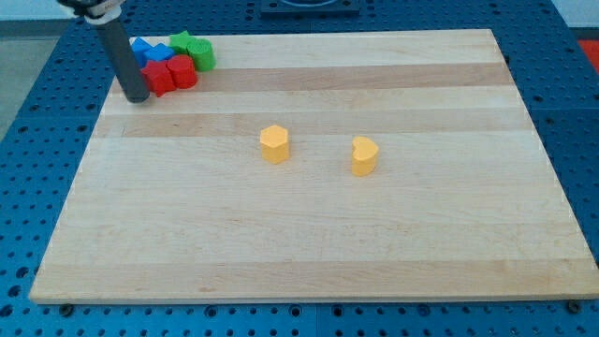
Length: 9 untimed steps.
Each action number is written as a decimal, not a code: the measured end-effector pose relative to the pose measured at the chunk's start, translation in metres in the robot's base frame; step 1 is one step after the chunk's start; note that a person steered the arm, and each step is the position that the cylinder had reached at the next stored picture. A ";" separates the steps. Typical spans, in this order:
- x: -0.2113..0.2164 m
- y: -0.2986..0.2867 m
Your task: Push the yellow blocks to the group of blocks
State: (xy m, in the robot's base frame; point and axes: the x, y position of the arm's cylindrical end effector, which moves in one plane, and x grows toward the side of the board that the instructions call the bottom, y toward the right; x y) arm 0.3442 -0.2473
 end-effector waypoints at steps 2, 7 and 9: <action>0.131 0.152; 0.064 0.166; 0.002 0.095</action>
State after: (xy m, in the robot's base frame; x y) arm 0.3462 -0.1520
